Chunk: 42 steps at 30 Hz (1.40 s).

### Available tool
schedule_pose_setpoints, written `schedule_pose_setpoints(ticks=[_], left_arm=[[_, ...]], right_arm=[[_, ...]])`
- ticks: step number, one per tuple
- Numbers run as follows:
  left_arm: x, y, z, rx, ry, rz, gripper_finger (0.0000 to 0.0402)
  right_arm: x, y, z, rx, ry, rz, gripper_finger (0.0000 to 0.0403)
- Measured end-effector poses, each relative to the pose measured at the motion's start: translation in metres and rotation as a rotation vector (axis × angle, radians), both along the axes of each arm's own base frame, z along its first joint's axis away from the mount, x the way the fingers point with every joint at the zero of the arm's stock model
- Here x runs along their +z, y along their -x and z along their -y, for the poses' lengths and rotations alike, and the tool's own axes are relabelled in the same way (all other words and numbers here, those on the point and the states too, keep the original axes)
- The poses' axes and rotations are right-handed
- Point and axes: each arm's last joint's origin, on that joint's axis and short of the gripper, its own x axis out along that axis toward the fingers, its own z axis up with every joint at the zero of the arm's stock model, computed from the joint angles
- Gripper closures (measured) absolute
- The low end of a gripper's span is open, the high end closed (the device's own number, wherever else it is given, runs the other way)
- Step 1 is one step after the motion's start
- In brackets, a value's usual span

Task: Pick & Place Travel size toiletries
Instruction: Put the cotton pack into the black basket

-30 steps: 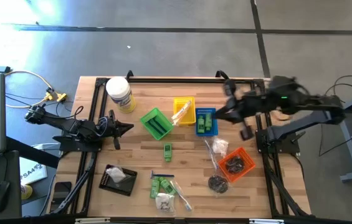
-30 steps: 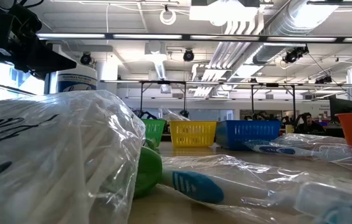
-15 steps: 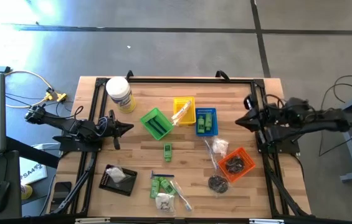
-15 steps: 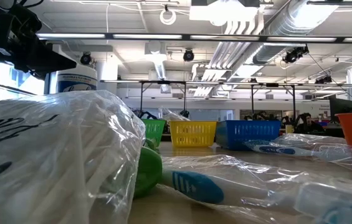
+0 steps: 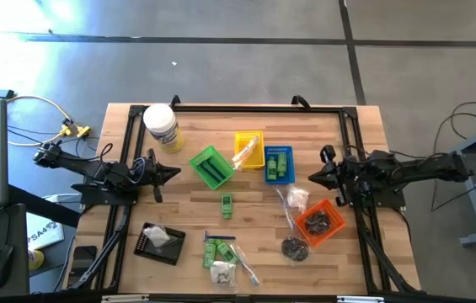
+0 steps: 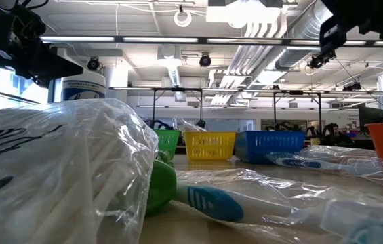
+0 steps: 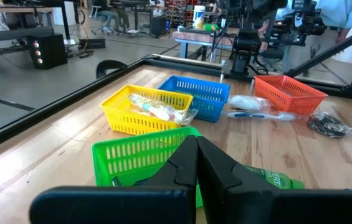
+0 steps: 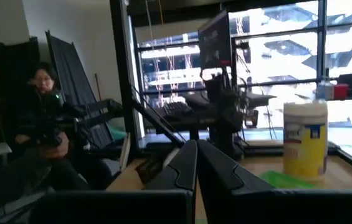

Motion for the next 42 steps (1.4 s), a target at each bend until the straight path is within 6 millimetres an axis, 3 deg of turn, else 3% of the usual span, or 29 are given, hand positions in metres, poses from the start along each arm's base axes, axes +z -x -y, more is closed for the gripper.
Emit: schedule_pose_setpoints(ticks=[10,20,22,25,28,34,38,42], left_arm=[[0.0,0.0,0.0,0.003,0.042,0.01,0.0402],[0.002,0.0,0.0,0.004,0.074,0.044,0.0402],[0.01,0.0,0.0,-0.013,0.091,0.083,0.0402],[0.037,0.003,0.002,-0.101,0.159,0.175,0.0402],[0.057,-0.001,0.005,-0.171,0.172,0.168,0.0402],[0.085,-0.035,0.017,-0.189,0.135,-0.007,0.0402],[0.097,-0.077,0.034,-0.279,0.127,-0.172,0.0389],[0.102,-0.125,0.054,-0.367,0.154,-0.295,0.0349]], right_arm=[[-0.028,0.0,0.0,0.008,0.01,-0.039,0.0399],[-0.03,-0.001,0.0,0.001,0.005,-0.048,0.0399],[-0.03,-0.001,0.0,0.003,0.0,-0.049,0.0399],[-0.03,-0.001,0.0,0.006,-0.014,-0.052,0.0399],[-0.03,-0.001,0.0,0.007,-0.014,-0.052,0.0399],[-0.03,-0.001,0.0,0.0,0.003,-0.049,0.0399],[-0.03,-0.001,0.0,-0.001,0.01,-0.048,0.0399],[-0.03,-0.001,0.0,0.002,0.012,-0.048,0.0399]])
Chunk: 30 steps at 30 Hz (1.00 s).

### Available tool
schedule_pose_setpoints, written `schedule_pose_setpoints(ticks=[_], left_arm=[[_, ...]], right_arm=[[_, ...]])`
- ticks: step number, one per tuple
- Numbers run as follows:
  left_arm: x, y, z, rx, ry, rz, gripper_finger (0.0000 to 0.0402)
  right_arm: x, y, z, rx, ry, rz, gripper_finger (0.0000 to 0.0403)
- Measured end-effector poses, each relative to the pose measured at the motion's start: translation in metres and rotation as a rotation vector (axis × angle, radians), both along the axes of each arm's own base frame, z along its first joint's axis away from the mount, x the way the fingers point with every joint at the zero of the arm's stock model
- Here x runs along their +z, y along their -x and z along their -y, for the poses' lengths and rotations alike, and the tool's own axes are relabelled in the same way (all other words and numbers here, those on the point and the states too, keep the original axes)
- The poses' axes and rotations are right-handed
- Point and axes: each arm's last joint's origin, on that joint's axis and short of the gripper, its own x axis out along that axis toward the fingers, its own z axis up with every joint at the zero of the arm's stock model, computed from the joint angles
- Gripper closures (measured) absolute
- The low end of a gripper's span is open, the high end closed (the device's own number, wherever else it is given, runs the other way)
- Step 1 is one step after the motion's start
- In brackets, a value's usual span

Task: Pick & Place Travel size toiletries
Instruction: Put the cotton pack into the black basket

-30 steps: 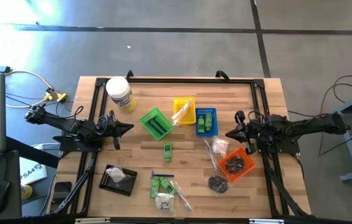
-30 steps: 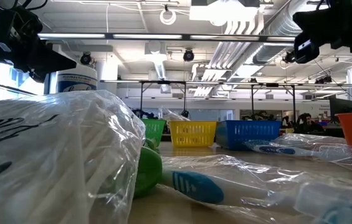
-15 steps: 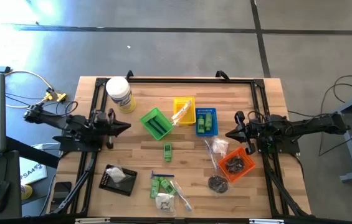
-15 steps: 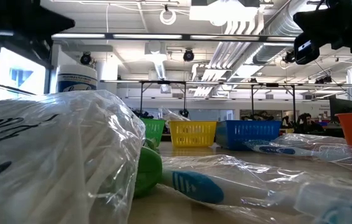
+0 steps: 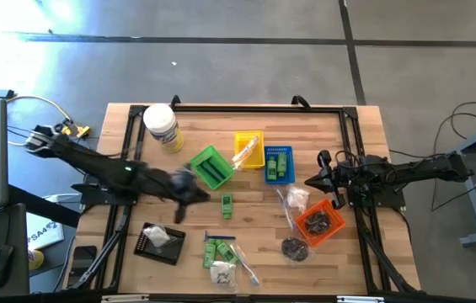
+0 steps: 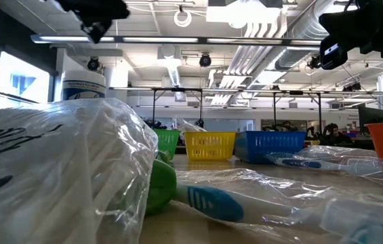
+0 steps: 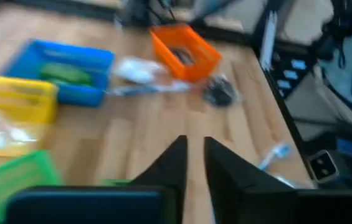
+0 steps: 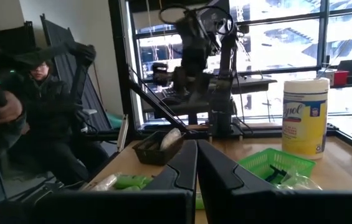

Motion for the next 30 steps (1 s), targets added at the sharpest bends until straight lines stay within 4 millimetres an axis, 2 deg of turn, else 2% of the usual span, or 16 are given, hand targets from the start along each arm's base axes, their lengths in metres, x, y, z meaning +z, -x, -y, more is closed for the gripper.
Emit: schedule_pose_setpoints(ticks=[7,11,14,19,23,30], left_arm=[[-0.005,-0.074,0.03,-0.12,0.026,-0.2,0.0257],[-0.014,-0.104,0.046,-0.207,0.077,-0.331,0.0224],[-0.019,-0.119,0.061,-0.262,0.096,-0.403,0.0213],[-0.024,-0.131,0.082,-0.309,0.094,-0.452,0.021],[-0.034,-0.129,0.098,-0.343,0.107,-0.487,0.021],[-0.057,-0.132,0.112,-0.337,0.184,-0.575,0.021]], right_arm=[[0.0,0.0,0.0,0.008,0.001,-0.001,0.0399],[0.0,0.0,0.0,0.008,0.001,-0.001,0.0399],[0.0,0.0,0.0,0.008,0.002,-0.002,0.0399],[-0.001,0.0,0.0,0.007,0.001,-0.01,0.0399],[-0.001,0.0,0.0,0.008,-0.001,-0.011,0.0399],[-0.001,0.0,0.0,0.008,-0.005,-0.01,0.0399]])
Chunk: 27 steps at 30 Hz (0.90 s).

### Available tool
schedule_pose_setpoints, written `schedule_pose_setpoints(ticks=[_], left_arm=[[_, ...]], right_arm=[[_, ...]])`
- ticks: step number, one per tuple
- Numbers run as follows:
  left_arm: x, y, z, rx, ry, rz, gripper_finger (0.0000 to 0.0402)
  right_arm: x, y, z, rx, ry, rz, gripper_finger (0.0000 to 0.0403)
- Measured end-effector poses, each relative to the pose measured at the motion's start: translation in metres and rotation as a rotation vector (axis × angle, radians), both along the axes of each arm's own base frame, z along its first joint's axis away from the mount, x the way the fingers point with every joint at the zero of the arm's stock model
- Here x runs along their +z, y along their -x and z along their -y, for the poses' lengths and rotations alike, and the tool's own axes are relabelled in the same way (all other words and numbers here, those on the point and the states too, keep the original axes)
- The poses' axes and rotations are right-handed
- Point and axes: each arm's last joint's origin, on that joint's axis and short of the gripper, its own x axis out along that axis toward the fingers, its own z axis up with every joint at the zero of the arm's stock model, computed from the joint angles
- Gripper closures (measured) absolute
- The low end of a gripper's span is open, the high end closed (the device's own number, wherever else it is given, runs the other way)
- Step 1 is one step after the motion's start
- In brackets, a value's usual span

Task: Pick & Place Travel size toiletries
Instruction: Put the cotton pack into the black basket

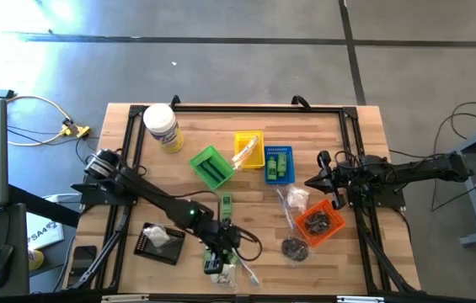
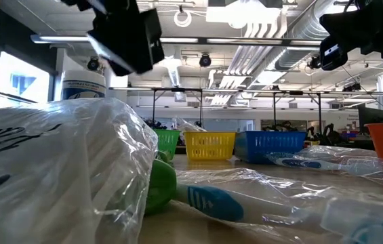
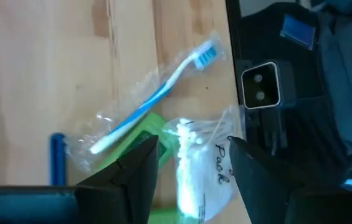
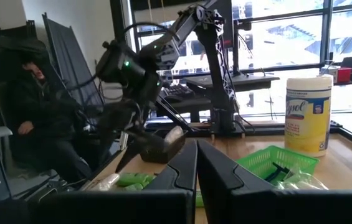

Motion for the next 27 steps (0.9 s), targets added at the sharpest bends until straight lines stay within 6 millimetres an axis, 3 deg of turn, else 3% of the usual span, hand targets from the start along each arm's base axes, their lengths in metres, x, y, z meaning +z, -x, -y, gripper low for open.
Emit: schedule_pose_setpoints(ticks=[9,27], left_arm=[[-0.027,-0.007,0.01,0.003,0.034,-0.064,0.021],[-0.03,0.0,0.024,0.009,-0.082,0.0,0.021]], right_arm=[[0.0,0.0,0.0,0.0,0.0,-0.001,0.0399],[0.0,0.0,0.0,-0.001,0.003,0.0,0.0399]])
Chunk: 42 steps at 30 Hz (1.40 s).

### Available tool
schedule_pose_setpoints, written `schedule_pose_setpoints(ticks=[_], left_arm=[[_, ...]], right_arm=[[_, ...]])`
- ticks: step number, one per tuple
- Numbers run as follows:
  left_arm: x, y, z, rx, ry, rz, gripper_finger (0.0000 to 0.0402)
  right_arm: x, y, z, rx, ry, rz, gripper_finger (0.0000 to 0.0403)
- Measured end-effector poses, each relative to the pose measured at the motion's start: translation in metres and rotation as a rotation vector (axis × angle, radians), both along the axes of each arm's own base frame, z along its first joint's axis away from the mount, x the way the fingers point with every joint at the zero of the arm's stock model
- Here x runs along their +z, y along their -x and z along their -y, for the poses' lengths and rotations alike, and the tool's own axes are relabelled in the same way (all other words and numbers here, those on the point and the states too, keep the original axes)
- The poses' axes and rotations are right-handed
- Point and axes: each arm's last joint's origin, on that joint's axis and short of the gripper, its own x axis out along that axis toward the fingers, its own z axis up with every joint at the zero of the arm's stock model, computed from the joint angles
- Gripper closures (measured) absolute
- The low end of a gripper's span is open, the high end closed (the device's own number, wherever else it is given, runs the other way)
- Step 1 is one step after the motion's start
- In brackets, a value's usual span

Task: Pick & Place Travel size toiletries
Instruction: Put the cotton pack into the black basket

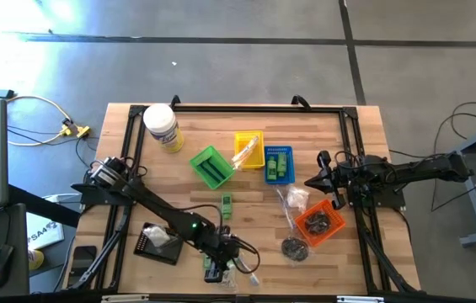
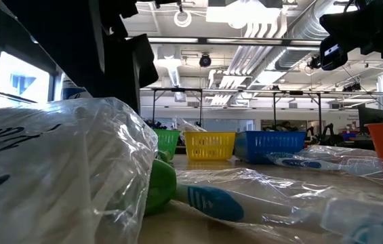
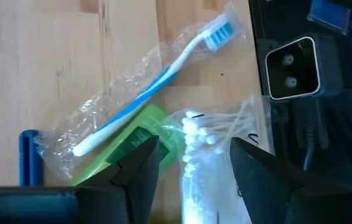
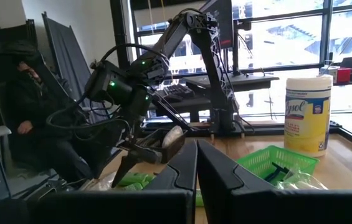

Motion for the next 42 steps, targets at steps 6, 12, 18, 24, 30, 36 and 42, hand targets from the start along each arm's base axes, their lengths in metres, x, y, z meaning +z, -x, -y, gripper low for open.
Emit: schedule_pose_setpoints(ticks=[6,12,18,24,30,36,42], left_arm=[[-0.017,-0.005,0.002,-0.016,0.0,-0.034,0.021],[-0.018,-0.006,0.002,-0.024,-0.017,-0.016,0.021],[-0.018,-0.005,0.002,-0.025,-0.021,-0.023,0.0259],[-0.016,-0.002,0.001,-0.032,-0.027,-0.033,0.0388],[0.007,0.002,-0.003,-0.02,-0.017,0.02,0.0396],[0.046,0.017,-0.013,-0.016,-0.042,0.088,0.0401],[0.093,0.05,-0.028,0.034,-0.082,0.127,0.0401]], right_arm=[[0.0,0.0,0.0,0.001,0.0,0.0,0.0399],[0.0,0.0,0.0,-0.003,0.0,0.001,0.0399],[0.0,0.0,0.0,-0.003,0.0,0.001,0.0399],[0.0,0.0,0.0,-0.003,0.0,0.0,0.0399],[0.0,0.0,0.0,-0.003,0.0,0.0,0.0399],[0.0,0.0,0.0,-0.003,0.0,0.0,0.0399],[-0.001,0.0,0.0,-0.003,0.0,-0.007,0.0399]])
